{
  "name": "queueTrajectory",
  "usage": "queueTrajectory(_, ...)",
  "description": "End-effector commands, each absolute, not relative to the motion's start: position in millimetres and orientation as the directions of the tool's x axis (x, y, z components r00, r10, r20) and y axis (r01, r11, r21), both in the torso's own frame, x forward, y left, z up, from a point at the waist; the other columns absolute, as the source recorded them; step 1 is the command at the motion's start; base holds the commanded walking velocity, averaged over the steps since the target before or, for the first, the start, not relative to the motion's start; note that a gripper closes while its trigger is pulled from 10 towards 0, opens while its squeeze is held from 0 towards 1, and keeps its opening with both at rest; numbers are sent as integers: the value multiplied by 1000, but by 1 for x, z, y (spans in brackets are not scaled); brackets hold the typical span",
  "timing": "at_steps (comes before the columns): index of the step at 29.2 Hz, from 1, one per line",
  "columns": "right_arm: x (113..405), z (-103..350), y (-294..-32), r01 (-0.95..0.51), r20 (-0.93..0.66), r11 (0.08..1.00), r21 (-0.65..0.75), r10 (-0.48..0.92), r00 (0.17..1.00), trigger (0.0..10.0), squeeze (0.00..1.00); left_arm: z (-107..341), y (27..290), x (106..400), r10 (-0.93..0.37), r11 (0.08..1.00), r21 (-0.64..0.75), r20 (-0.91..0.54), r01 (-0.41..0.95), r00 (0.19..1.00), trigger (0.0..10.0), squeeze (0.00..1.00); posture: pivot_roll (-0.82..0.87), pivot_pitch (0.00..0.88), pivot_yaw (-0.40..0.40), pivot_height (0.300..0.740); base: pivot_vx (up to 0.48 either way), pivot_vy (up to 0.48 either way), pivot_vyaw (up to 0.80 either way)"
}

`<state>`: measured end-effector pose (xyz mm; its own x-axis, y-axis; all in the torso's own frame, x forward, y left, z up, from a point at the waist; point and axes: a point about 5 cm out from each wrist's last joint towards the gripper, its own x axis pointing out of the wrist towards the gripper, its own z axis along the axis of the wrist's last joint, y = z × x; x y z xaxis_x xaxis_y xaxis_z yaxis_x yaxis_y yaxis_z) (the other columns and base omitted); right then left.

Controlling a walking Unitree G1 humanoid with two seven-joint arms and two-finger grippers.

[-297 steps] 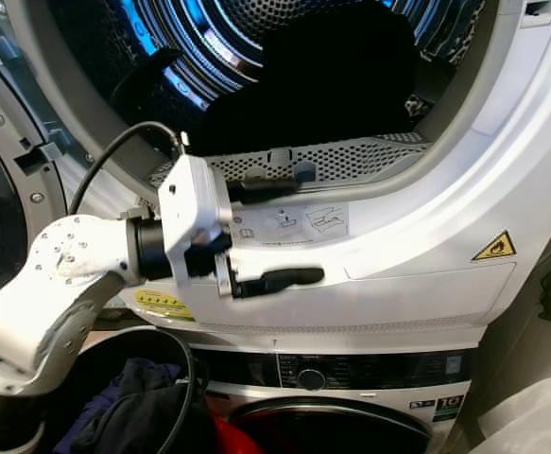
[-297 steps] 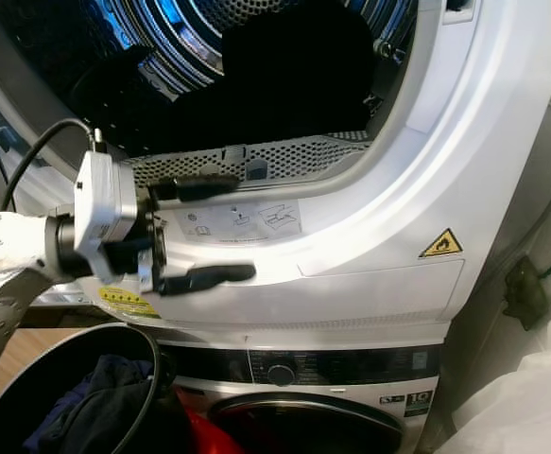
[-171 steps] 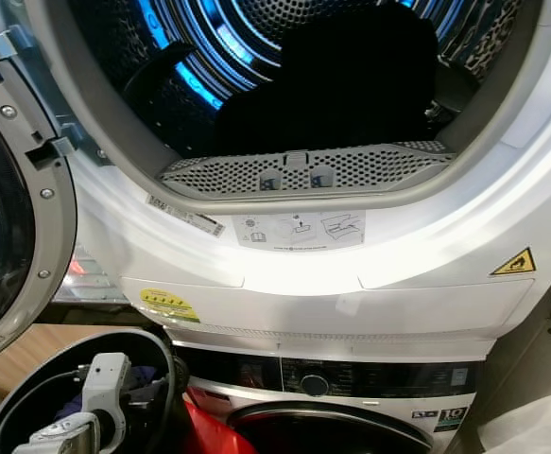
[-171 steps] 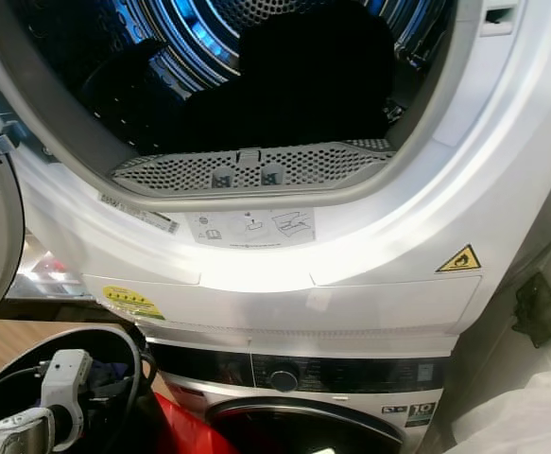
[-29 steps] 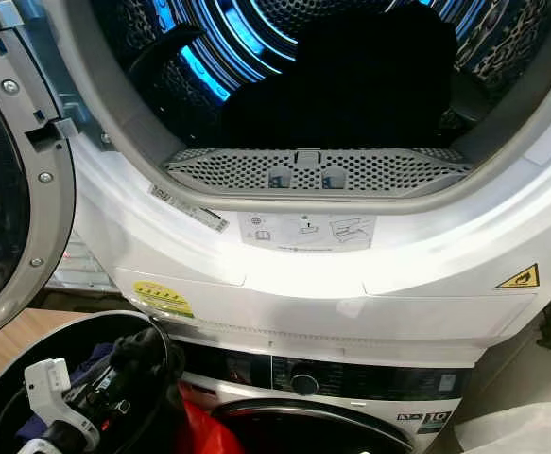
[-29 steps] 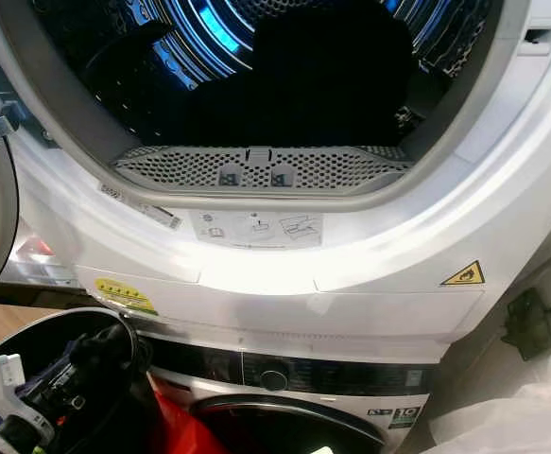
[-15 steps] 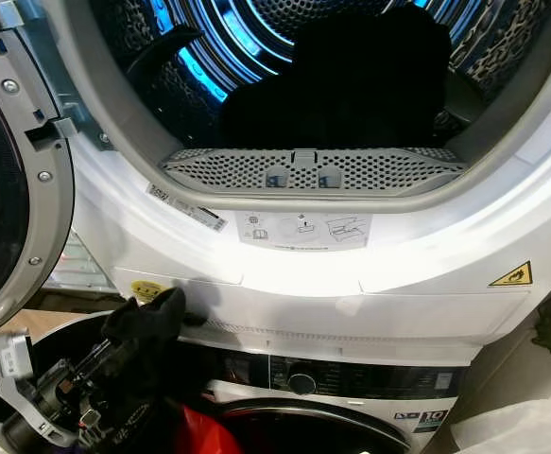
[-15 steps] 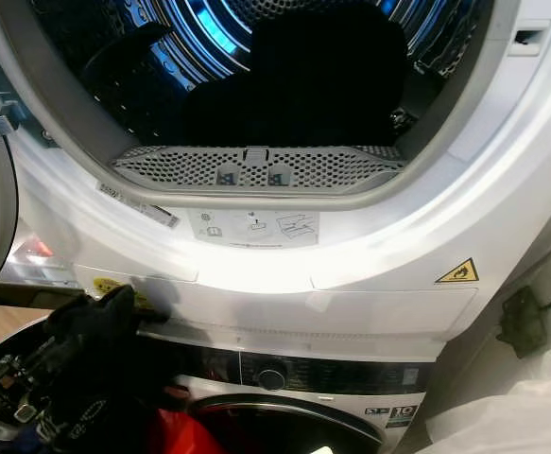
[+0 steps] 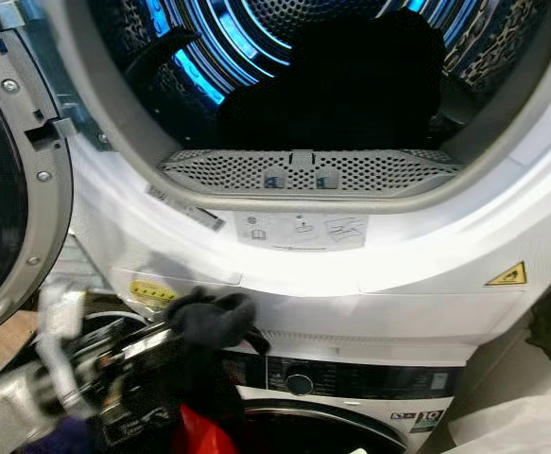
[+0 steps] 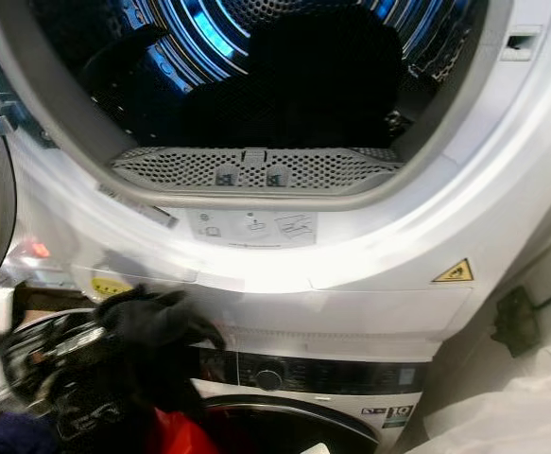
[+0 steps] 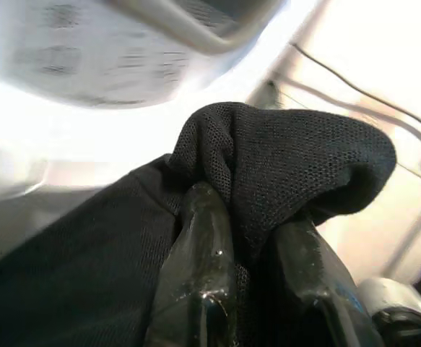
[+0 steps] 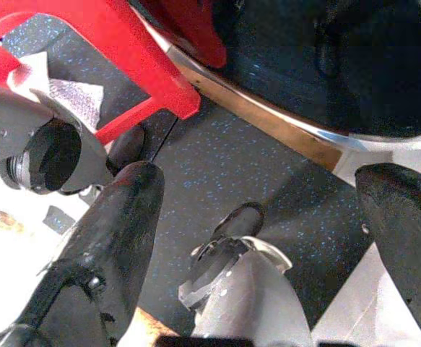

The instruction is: Clothes washing

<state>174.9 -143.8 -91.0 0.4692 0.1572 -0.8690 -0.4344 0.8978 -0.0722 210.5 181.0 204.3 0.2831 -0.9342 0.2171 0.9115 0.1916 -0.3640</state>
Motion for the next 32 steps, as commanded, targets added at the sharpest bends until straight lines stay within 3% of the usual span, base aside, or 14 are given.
queueTrajectory(1,174,-91,-139,-432,-869,900,-57,168,465,10000,0,216,169,212,-963,96,-316,209,944,168,0,0,143,0,83,740,0,0,0)
queueTrajectory(6,173,-92,-138,-430,-871,901,-53,169,462,10000,0,232,151,222,-973,-30,-237,229,971,25,0,0,145,0,81,740,0,0,0)
queueTrajectory(12,172,-92,-138,-428,-873,903,-51,168,458,10000,0,237,125,234,-976,-132,-198,197,971,-92,0,0,129,0,90,740,0,0,0)
queueTrajectory(14,173,-92,-137,-422,-871,906,-45,171,460,10000,0,236,110,230,-964,-219,-204,193,954,-181,0,0,126,0,90,740,0,0,0)
queueTrajectory(21,174,-91,-135,-418,-869,908,-40,174,463,10000,0,241,82,232,-930,-348,-171,187,922,-316,0,0,123,0,97,740,0,0,0)
queueTrajectory(32,174,-92,-131,-411,-867,911,-34,178,465,10000,0,285,54,263,-914,-324,4,256,946,-314,0,0,106,0,113,740,0,0,0)
